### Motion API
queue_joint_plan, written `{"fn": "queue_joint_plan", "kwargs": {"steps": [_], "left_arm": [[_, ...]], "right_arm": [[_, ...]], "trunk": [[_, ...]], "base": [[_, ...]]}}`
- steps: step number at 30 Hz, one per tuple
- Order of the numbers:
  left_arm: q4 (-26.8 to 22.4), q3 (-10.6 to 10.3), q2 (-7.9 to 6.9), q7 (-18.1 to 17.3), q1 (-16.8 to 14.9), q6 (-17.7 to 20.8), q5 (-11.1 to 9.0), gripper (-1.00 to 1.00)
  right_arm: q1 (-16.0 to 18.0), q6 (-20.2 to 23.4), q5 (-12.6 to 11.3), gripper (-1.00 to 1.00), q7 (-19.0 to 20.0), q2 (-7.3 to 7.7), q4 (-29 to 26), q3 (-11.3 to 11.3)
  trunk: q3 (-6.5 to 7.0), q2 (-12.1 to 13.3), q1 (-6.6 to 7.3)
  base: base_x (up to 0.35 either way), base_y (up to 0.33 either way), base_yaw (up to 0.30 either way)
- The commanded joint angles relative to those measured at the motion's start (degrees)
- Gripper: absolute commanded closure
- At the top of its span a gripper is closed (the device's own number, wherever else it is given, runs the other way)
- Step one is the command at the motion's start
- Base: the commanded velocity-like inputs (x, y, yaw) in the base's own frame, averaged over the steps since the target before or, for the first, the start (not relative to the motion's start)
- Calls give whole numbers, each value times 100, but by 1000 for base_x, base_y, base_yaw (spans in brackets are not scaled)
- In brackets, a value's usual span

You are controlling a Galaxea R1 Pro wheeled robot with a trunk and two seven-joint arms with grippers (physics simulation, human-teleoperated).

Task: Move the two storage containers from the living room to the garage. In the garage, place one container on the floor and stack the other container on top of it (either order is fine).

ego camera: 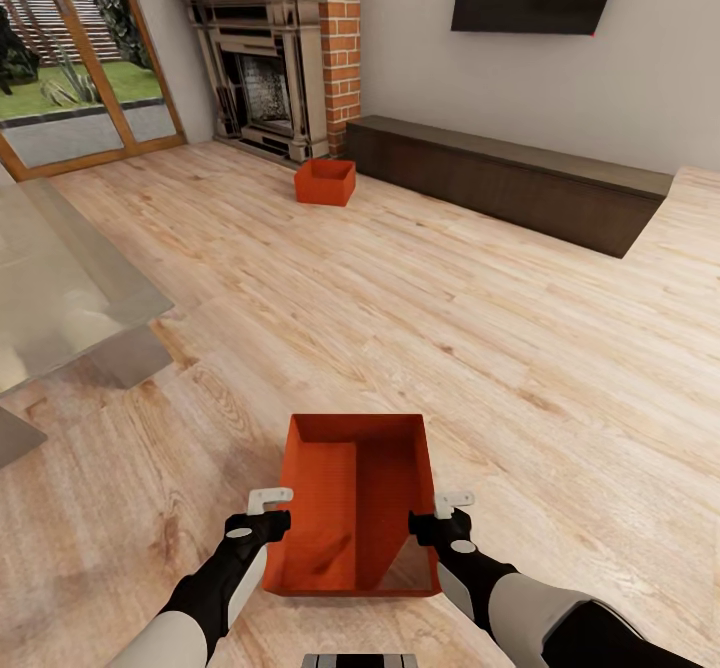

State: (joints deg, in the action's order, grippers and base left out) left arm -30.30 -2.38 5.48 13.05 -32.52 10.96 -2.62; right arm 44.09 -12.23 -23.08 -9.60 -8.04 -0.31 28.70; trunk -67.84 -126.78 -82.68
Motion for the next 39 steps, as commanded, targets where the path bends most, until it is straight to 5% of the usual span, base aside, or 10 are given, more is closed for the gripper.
{"fn": "queue_joint_plan", "kwargs": {"steps": [1, 39], "left_arm": [[-11, -26, -3, 36, 0, 34, -28, -100], [-11, -23, -3, 34, 0, 37, -28, -100]], "right_arm": [[3, -16, -48, -100, -16, -3, 5, 50], [3, -16, -54, -100, -16, 4, 5, 48]], "trunk": [[-4, -2, 1], [-40, -82, -43]], "base": [[0, 0, 0], [0, 0, 0]]}}
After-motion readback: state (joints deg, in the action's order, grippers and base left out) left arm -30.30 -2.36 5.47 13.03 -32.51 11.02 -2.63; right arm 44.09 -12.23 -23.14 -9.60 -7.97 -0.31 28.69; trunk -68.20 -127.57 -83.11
